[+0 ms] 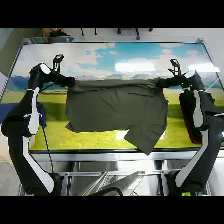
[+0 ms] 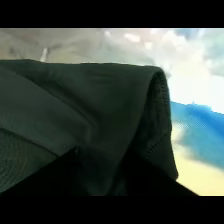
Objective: Fold the shirts.
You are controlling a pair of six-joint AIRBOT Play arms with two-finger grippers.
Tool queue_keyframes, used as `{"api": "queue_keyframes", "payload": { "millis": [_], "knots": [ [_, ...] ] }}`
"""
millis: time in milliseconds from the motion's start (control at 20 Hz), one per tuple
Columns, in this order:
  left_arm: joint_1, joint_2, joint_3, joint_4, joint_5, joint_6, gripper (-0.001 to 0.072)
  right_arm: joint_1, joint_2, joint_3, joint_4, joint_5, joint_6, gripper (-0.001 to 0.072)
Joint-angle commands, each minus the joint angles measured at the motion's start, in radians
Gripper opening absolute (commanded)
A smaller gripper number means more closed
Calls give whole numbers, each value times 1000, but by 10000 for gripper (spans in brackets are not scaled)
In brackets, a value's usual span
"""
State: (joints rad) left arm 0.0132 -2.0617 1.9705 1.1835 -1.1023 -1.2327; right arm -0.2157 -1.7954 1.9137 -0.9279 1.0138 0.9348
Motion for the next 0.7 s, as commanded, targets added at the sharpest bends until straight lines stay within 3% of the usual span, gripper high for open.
{"api": "queue_keyframes", "payload": {
  "millis": [0, 100, 150, 250, 350, 450, 650],
  "knots": [
    [9, 3, 90, 12, -143, -54, 691, 4, 60, 2, -4, 24, 10, 389],
    [47, 47, 127, 12, -233, -93, 689, -14, 138, 2, -46, 71, 84, 389],
    [75, 88, 100, 10, -269, -100, 627, -33, 177, 1, -81, 124, 117, 383],
    [137, 184, -45, -29, -327, -100, 593, -85, 236, -21, -72, 263, 145, 316],
    [192, 283, -267, -77, -366, -80, 593, -140, 297, -121, -53, 362, 184, 315],
    [232, 385, -518, -98, -346, -37, 592, -195, 380, -291, -18, 407, 231, 314],
    [252, 526, -882, -138, -230, 27, 592, -280, 623, -696, -12, 354, 312, 283]
  ]
}}
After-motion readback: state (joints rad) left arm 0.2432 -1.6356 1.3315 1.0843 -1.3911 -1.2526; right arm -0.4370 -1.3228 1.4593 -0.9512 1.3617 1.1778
